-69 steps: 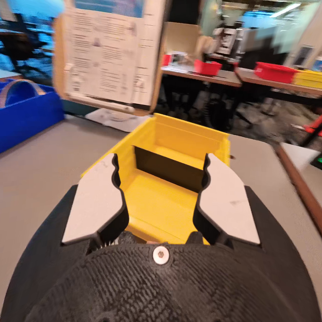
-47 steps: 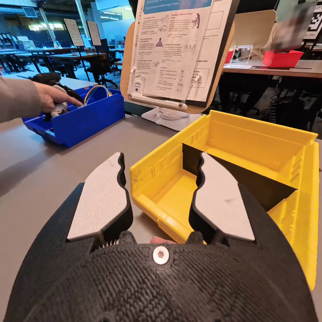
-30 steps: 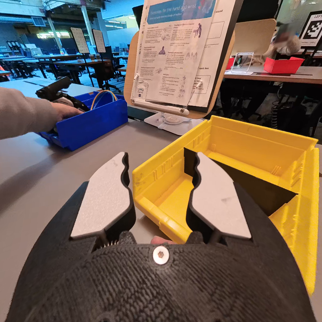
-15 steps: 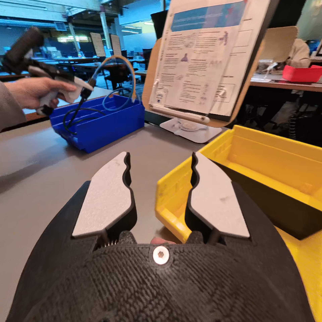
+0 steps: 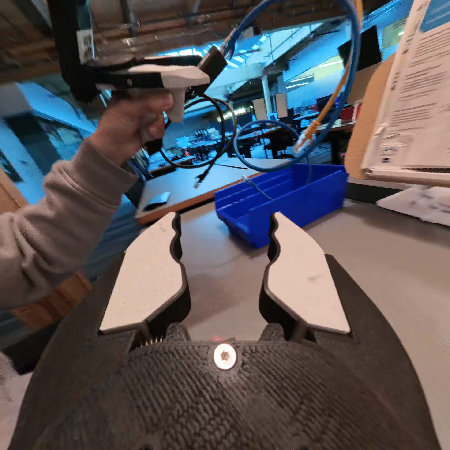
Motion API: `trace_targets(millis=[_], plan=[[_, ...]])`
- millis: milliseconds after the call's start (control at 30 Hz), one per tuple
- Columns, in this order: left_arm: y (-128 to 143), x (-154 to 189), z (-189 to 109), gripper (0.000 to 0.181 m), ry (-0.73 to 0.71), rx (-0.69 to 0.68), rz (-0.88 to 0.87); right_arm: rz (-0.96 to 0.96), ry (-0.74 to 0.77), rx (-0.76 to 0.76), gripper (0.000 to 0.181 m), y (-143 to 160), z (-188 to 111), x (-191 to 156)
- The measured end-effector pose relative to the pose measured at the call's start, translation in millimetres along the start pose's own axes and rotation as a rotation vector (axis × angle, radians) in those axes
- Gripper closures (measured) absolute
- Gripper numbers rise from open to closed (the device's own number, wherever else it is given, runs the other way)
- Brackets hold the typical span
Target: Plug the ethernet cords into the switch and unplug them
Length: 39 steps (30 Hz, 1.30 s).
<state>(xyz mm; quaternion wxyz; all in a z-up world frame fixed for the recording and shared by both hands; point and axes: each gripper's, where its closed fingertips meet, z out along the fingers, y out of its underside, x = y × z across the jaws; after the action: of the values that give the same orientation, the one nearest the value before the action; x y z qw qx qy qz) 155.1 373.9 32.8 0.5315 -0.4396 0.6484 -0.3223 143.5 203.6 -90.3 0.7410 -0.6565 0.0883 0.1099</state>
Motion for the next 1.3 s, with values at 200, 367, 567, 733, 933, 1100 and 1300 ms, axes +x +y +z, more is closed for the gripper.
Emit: trace_targets(millis=[200, 367, 567, 733, 933, 1100, 1300], plan=[[-20.4, 94.6, -21.2, 0.122, 0.048, 0.1, 0.387, 0.245, -0.122, 0.144, 0.119, -20.4, -0.8, -16.2], [-15.9, 167.8, -25.3, 0.122, 0.158, 0.168, 0.544, 0.426, -0.186, 0.262, 0.123, -42.4, -11.8, -14.9], [-19.2, 195.5, -7.7, 0.122, 0.197, 0.204, 0.513, 0.362, -0.158, 0.318, 0.133, -56.5, -25.7, -9.5], [9.8, 200.0, 9.6, 0.122, 0.247, 0.141, 0.481, 0.496, -0.203, 0.303, 0.135, -45.1, -22.4, -1.0], [55.4, 214.0, -2.0, 0.122, 0.397, 0.097, 0.418, 0.638, -0.172, 0.266, 0.168, -15.1, -6.5, 6.2], [92.4, 212.2, -3.5, 0.125, 0.53, 0.115, 0.227, 0.757, -0.113, 0.209, 0.169, 22.9, 10.3, 8.7], [105.9, 207.9, -12.4, 0.115, 0.537, 0.358, 0.129, 1.068, -0.066, 0.317, 0.167, 46.0, 9.6, 30.5]])
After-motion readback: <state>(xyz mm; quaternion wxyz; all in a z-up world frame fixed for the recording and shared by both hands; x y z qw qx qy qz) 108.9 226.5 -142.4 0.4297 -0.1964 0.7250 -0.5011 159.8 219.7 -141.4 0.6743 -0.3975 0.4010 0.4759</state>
